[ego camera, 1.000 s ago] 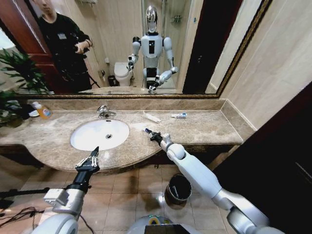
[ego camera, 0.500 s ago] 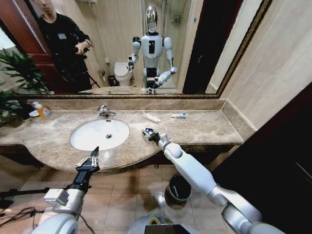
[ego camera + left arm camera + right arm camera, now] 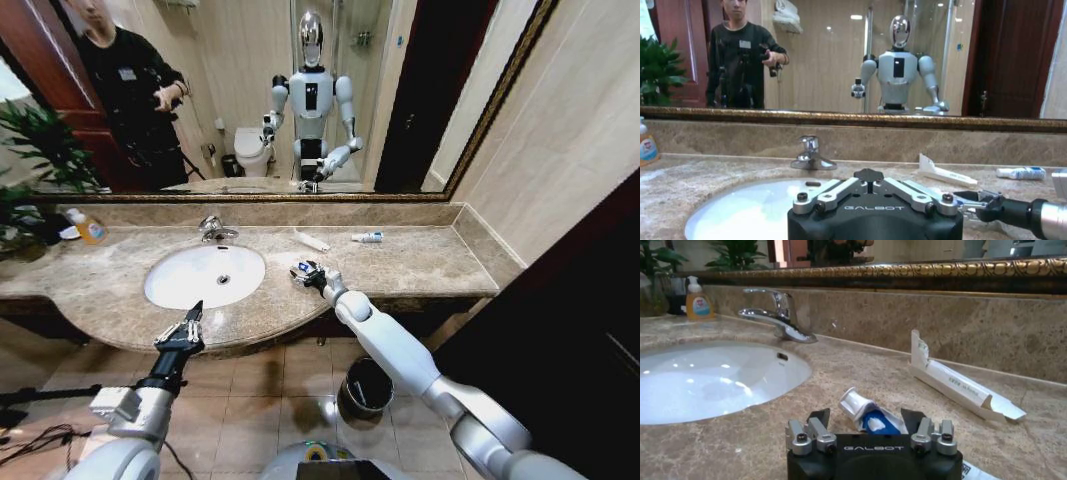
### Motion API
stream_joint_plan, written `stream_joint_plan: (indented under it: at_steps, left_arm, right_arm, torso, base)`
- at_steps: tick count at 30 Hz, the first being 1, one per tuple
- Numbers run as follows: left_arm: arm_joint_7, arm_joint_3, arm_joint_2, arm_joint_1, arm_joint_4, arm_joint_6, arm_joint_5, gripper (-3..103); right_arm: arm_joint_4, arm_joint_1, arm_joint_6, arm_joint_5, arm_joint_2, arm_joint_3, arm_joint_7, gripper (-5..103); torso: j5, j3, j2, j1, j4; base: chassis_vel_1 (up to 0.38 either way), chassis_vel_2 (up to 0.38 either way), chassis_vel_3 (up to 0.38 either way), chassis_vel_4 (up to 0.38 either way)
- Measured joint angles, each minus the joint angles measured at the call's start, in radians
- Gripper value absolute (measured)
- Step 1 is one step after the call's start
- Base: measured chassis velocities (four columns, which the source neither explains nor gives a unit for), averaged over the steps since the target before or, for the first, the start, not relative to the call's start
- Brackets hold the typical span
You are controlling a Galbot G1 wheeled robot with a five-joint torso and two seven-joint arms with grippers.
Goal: Pick up the trash from the sink and place it in the trash bin.
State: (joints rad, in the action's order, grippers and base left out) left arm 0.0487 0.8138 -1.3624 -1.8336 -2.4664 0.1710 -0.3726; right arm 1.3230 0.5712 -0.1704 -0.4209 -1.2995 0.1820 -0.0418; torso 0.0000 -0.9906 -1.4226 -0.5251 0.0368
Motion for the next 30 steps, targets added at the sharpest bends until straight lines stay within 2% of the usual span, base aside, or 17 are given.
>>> stream_joint_plan:
  at_steps: [2,4,5,6,8,10,11,14,16,19,22,30]
  left_arm:
    - [0.0,0.0,0.0,0.0,0.0,0.0,0.0,0]
    - [0.0,0.0,0.0,0.0,0.0,0.0,0.0,0]
    - [0.0,0.0,0.0,0.0,0.0,0.0,0.0,0]
    - [0.0,0.0,0.0,0.0,0.0,0.0,0.0,0]
    - [0.0,0.0,0.0,0.0,0.0,0.0,0.0,0]
    - [0.0,0.0,0.0,0.0,0.0,0.0,0.0,0]
    - [0.0,0.0,0.0,0.0,0.0,0.0,0.0,0]
    - [0.0,0.0,0.0,0.0,0.0,0.0,0.0,0]
    - [0.0,0.0,0.0,0.0,0.0,0.0,0.0,0]
    - [0.0,0.0,0.0,0.0,0.0,0.0,0.0,0]
    - [0.0,0.0,0.0,0.0,0.0,0.0,0.0,0]
    - [0.0,0.0,0.0,0.0,0.0,0.0,0.0,0]
  right_arm:
    - [-0.003,0.0,0.003,0.002,-0.001,0.0,0.0,65]
    - [-0.004,0.001,0.004,0.003,-0.001,0.0,-0.001,65]
    - [-0.006,0.005,0.009,0.005,-0.003,0.0,-0.002,54]
    - [-0.007,0.008,0.012,0.007,-0.004,0.0,-0.002,48]
    - [-0.008,0.009,0.013,0.008,-0.004,0.0,-0.002,48]
    - [-0.008,0.012,0.015,0.01,-0.008,0.0,-0.003,37]
    - [-0.008,0.012,0.015,0.01,-0.008,0.0,-0.003,37]
    - [-0.008,0.011,0.016,0.011,-0.009,0.0,-0.003,21]
    - [-0.009,0.01,0.017,0.011,-0.009,0.0,-0.003,21]
    - [-0.007,0.01,0.023,0.011,-0.008,0.0,-0.001,5]
    - [0.003,0.012,0.024,0.011,-0.004,-0.002,0.004,0]
    - [0.114,0.057,0.029,0.002,0.042,-0.025,0.042,0]
  torso:
    - [0.0,0.0,0.0,0.0,0.0]
    - [0.0,0.0,0.0,0.0,0.0]
    - [0.0,0.0,0.0,0.0,0.0]
    - [0.0,0.0,0.0,0.0,-0.0001]
    - [0.0,0.0,0.0,0.0,0.0]
    - [0.0,0.0,0.0,0.0,0.0]
    - [0.0,0.0,0.0,0.0,0.0]
    - [0.0,0.0,0.0,0.0,-0.0001]
    - [0.0,0.0,0.0,0.0,-0.0001]
    - [0.0,0.0,0.0,0.0,0.0]
    - [0.0,0.0,0.0,0.0,0.0]
    - [0.0001,0.0,0.0,0.0,-0.0001]
  base:
    - [0.0,0.0,0.0,0.0]
    - [0.0,0.0,0.0,0.0]
    - [0.0,0.0,0.0,0.0]
    - [0.0,0.0,0.0,0.0]
    - [0.0,0.0,0.0,0.0]
    - [0.0,0.0,0.0,0.0]
    - [0.0,0.0,0.0,0.0]
    - [0.0,0.0,0.0,0.0]
    - [0.0,0.0,0.0,0.0]
    - [0.0,0.0,0.0,0.0]
    - [0.0,0.0,0.0,0.0]
    - [0.0,0.0,0.0,0.0]
